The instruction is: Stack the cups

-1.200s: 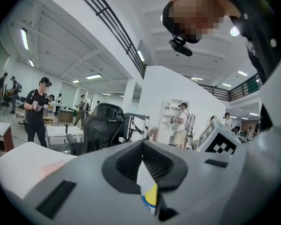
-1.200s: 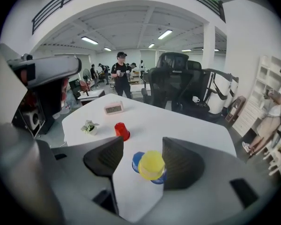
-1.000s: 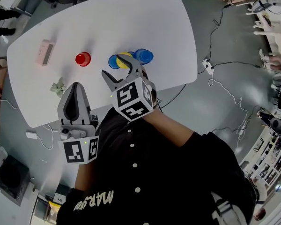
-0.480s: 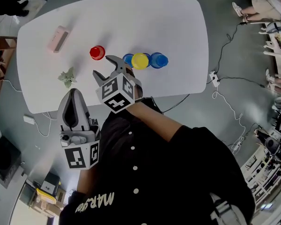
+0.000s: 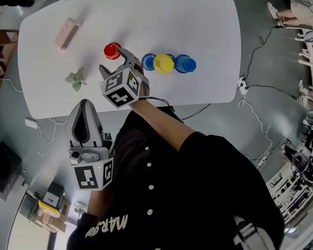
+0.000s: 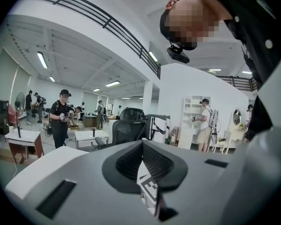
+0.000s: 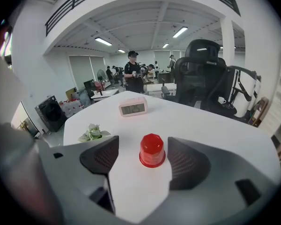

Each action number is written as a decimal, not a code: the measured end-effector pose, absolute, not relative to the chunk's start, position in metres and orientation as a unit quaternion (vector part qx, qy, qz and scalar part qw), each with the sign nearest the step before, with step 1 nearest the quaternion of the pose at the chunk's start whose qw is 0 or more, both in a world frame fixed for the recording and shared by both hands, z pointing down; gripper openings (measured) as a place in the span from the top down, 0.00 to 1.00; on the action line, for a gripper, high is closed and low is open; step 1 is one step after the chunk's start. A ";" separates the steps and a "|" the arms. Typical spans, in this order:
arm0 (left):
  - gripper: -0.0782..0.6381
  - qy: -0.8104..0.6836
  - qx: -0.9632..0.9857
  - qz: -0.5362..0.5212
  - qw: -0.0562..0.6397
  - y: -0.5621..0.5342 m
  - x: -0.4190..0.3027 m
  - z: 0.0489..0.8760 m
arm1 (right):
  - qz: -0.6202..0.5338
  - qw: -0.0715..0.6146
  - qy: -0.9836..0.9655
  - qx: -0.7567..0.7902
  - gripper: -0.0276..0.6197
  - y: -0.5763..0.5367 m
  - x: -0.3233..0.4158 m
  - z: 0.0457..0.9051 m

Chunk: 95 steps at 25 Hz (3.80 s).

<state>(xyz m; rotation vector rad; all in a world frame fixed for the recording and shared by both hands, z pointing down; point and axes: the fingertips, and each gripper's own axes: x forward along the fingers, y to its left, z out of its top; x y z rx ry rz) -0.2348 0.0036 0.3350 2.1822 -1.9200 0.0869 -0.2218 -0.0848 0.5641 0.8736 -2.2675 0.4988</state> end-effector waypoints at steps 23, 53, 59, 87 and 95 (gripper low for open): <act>0.88 -0.647 0.749 0.047 0.135 0.008 -0.243 0.358 | 0.208 0.346 -0.827 0.392 0.58 -0.113 -0.231 0.618; 0.88 -0.636 0.770 -0.050 0.013 -0.013 -0.195 0.260 | 0.126 0.271 -0.921 0.252 0.58 -0.038 -0.149 0.416; 0.88 -0.621 0.781 -0.061 0.028 -0.022 -0.175 0.260 | 0.118 0.279 -0.913 0.273 0.58 -0.058 -0.097 0.395; 0.88 -0.604 0.795 -0.038 0.048 -0.033 -0.145 0.271 | 0.152 0.357 -0.867 0.313 0.58 -0.076 0.012 0.455; 0.88 -0.606 0.794 -0.029 0.050 -0.030 -0.146 0.275 | 0.154 0.364 -0.865 0.308 0.58 -0.074 0.009 0.468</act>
